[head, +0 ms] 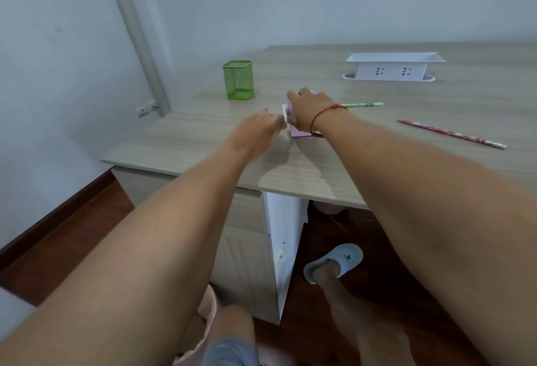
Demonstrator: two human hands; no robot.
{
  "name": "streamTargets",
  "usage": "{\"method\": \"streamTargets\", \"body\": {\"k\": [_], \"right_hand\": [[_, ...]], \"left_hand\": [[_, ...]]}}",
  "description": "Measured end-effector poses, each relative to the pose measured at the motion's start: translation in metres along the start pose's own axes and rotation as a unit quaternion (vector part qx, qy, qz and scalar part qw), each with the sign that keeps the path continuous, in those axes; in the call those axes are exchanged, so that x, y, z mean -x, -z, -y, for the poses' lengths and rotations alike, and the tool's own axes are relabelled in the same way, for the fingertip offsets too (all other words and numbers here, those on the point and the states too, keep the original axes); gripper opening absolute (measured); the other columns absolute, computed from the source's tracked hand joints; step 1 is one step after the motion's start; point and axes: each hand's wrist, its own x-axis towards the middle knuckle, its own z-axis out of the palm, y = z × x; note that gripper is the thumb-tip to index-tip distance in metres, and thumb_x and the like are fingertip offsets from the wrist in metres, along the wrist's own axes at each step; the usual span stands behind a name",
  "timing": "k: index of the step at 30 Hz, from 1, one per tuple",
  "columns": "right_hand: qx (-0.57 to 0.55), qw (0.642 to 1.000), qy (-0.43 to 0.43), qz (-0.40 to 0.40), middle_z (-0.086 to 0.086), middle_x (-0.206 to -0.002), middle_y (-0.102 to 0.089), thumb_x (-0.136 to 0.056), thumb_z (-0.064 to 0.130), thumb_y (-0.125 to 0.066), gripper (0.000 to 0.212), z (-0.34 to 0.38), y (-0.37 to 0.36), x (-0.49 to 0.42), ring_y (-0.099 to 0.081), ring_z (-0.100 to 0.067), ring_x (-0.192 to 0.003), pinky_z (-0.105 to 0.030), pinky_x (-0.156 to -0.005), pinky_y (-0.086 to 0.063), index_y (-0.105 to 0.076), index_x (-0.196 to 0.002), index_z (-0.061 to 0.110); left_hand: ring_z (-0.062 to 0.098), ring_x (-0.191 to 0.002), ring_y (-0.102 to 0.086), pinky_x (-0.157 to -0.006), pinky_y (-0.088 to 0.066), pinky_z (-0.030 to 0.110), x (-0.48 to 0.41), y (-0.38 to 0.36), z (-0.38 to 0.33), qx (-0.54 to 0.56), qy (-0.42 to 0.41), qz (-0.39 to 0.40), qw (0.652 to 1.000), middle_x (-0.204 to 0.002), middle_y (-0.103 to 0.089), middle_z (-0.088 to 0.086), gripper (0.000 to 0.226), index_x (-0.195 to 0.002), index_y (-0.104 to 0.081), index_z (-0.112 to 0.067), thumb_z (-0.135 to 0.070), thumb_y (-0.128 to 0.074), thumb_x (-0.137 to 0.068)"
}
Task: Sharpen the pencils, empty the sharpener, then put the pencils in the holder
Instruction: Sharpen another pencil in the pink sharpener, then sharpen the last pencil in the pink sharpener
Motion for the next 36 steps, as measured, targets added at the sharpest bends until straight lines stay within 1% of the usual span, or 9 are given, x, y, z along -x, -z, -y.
{"method": "streamTargets", "body": {"k": [4, 11, 15, 18, 20, 24, 28, 32, 36], "right_hand": [[-0.008, 1.000, 0.001, -0.010, -0.015, -0.139, -0.043, -0.096, 0.029, -0.044, 0.042, -0.001, -0.006, 0.001, -0.044, -0.037, -0.129, -0.042, -0.101, -0.039, -0.041, -0.134, 0.011], [-0.018, 0.999, 0.005, -0.028, -0.014, -0.139, -0.043, -0.095, 0.031, -0.045, 0.045, -0.006, -0.008, 0.002, -0.047, -0.037, -0.127, -0.043, -0.101, -0.040, -0.040, -0.135, 0.010], [-0.137, 0.990, -0.005, 0.024, -0.017, -0.149, -0.030, -0.084, 0.023, -0.065, 0.078, -0.033, 0.011, 0.009, -0.050, -0.037, -0.124, -0.040, -0.102, -0.044, -0.023, -0.147, 0.007], [-0.075, 0.993, -0.064, 0.064, -0.019, -0.129, -0.055, -0.087, 0.009, -0.057, 0.042, -0.050, 0.016, 0.011, -0.058, -0.034, -0.110, -0.034, -0.086, -0.048, -0.049, -0.128, 0.004], [-0.023, 0.996, -0.072, 0.045, -0.019, -0.122, -0.061, -0.090, 0.003, -0.049, 0.028, -0.052, 0.012, 0.013, -0.062, -0.036, -0.108, -0.032, -0.079, -0.047, -0.059, -0.117, 0.003], [0.027, 0.998, -0.060, 0.009, -0.018, -0.118, -0.062, -0.093, -0.002, -0.044, 0.028, -0.047, 0.006, 0.011, -0.063, -0.036, -0.105, -0.031, -0.074, -0.042, -0.061, -0.115, 0.005], [0.027, 0.998, -0.050, 0.007, -0.014, -0.123, -0.061, -0.097, 0.002, -0.040, 0.034, -0.045, 0.002, 0.010, -0.061, -0.034, -0.110, -0.034, -0.084, -0.047, -0.058, -0.125, 0.011], [0.072, 0.997, -0.033, -0.018, -0.014, -0.120, -0.063, -0.099, 0.004, -0.037, 0.029, -0.044, -0.005, 0.009, -0.062, -0.033, -0.109, -0.033, -0.077, -0.043, -0.061, -0.115, 0.007], [0.116, 0.993, 0.017, -0.032, -0.013, -0.117, -0.064, -0.099, 0.005, -0.040, 0.028, -0.052, -0.004, 0.010, -0.063, -0.033, -0.107, -0.036, -0.078, -0.047, -0.061, -0.116, 0.009]], "left_hand": [[0.034, -0.107, -0.059, -0.090, -0.046, 0.040, -0.015, -0.020, -0.002, -0.062, 0.021, 0.085, 0.994, -0.112, -0.065, 0.018, 0.031, -0.114, -0.063, -0.003, -0.004, -0.036, -0.097], [0.037, -0.110, -0.058, -0.087, -0.045, 0.042, -0.043, -0.030, 0.004, -0.087, 0.078, 0.095, 0.989, -0.114, -0.063, 0.021, 0.031, -0.112, -0.064, -0.002, -0.011, -0.038, -0.098], [0.038, -0.111, -0.057, -0.086, -0.045, 0.042, -0.041, -0.033, 0.006, -0.079, 0.087, 0.097, 0.988, -0.115, -0.063, 0.022, 0.030, -0.110, -0.063, -0.001, -0.007, -0.037, -0.097], [0.038, -0.111, -0.057, -0.087, -0.045, 0.041, -0.040, -0.031, 0.008, -0.058, 0.096, 0.102, 0.989, -0.116, -0.063, 0.022, 0.029, -0.111, -0.064, -0.003, -0.011, -0.038, -0.098], [0.037, -0.111, -0.057, -0.087, -0.044, 0.039, -0.039, -0.027, 0.008, -0.045, 0.099, 0.099, 0.989, -0.117, -0.063, 0.020, 0.030, -0.112, -0.064, -0.005, -0.015, -0.039, -0.098], [0.038, -0.107, -0.058, -0.082, -0.044, 0.040, -0.036, -0.006, 0.006, -0.013, 0.140, 0.037, 0.989, -0.118, -0.062, 0.020, 0.027, -0.115, -0.058, -0.003, -0.016, -0.045, -0.094], [0.037, -0.108, -0.057, -0.084, -0.045, 0.042, -0.053, 0.008, -0.003, 0.148, 0.196, -0.085, 0.966, -0.117, -0.061, 0.025, 0.036, -0.125, -0.053, -0.001, -0.011, -0.036, -0.094], [0.036, -0.106, -0.055, -0.084, -0.040, 0.037, -0.069, -0.005, -0.029, 0.250, 0.195, -0.073, 0.946, -0.109, -0.061, 0.024, 0.028, -0.096, -0.057, -0.002, -0.015, -0.032, -0.099], [0.033, -0.108, -0.050, -0.091, -0.039, 0.039, -0.072, -0.016, -0.031, 0.264, 0.209, -0.084, 0.938, -0.113, -0.056, 0.023, 0.032, -0.105, -0.056, 0.004, -0.015, -0.031, -0.100]]}}
